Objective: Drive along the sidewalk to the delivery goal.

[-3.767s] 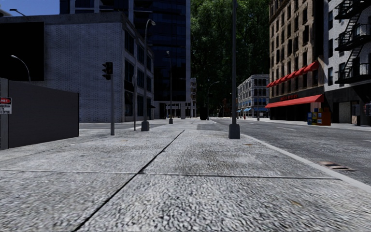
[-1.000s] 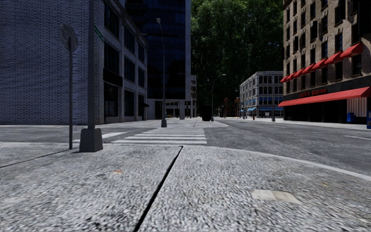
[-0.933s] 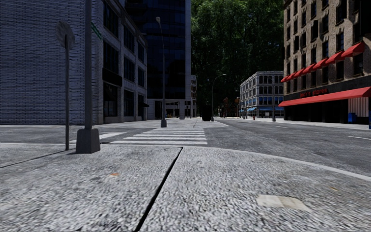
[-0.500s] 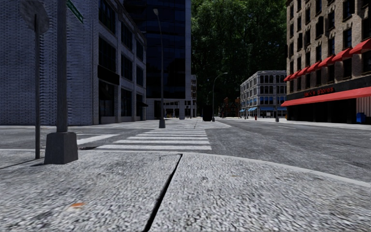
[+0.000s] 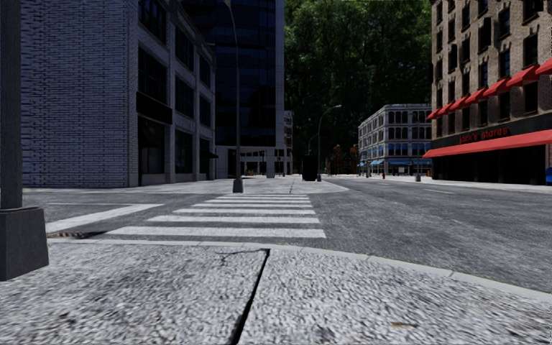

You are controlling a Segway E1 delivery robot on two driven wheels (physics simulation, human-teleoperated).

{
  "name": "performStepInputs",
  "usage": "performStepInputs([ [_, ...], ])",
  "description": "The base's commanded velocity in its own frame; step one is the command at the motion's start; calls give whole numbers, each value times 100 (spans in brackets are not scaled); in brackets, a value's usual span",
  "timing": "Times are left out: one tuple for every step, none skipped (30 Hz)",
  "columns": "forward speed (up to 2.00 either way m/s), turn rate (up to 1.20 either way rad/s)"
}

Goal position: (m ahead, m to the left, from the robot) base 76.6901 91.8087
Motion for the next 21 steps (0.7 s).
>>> performStepInputs([
  [200, 0],
  [200, 0],
  [200, 0],
  [200, 0],
  [200, 0],
  [200, 0],
  [200, 0],
  [200, 0],
  [200, 0],
  [200, 0],
  [200, 0],
  [200, 0],
  [200, 0],
  [200, 0],
  [200, 0],
  [200, 0],
  [200, 0],
  [200, 0],
  [200, 0],
  [200, 0],
  [200, 0],
])
